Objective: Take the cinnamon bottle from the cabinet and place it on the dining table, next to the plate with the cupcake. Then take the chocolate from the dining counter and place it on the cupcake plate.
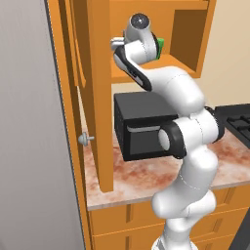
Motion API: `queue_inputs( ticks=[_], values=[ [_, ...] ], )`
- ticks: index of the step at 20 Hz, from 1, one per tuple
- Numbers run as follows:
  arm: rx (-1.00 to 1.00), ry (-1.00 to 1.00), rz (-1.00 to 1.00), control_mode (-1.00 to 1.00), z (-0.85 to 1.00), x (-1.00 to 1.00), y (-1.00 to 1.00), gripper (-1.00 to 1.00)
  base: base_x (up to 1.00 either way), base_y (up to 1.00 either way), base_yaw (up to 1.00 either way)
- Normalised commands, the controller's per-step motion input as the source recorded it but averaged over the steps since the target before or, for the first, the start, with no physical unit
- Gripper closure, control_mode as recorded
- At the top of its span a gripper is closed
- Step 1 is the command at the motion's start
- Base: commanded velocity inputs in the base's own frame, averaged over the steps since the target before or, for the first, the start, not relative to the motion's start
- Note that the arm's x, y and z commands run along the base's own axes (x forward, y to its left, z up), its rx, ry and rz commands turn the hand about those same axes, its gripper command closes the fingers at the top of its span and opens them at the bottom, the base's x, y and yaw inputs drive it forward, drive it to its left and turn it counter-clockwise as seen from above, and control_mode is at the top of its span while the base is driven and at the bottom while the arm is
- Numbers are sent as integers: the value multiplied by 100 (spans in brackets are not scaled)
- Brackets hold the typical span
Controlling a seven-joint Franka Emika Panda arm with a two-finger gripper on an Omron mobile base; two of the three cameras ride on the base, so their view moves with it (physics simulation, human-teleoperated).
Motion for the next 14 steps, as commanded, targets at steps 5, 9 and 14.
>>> queue_inputs(
  ticks=[5,9,14],
  values=[
    [0,0,0,-100,0,46,0,-100,0,0,0],
    [0,1,0,-100,-6,12,0,100,0,0,0],
    [2,2,0,-100,0,-23,0,100,0,0,0]
  ],
)
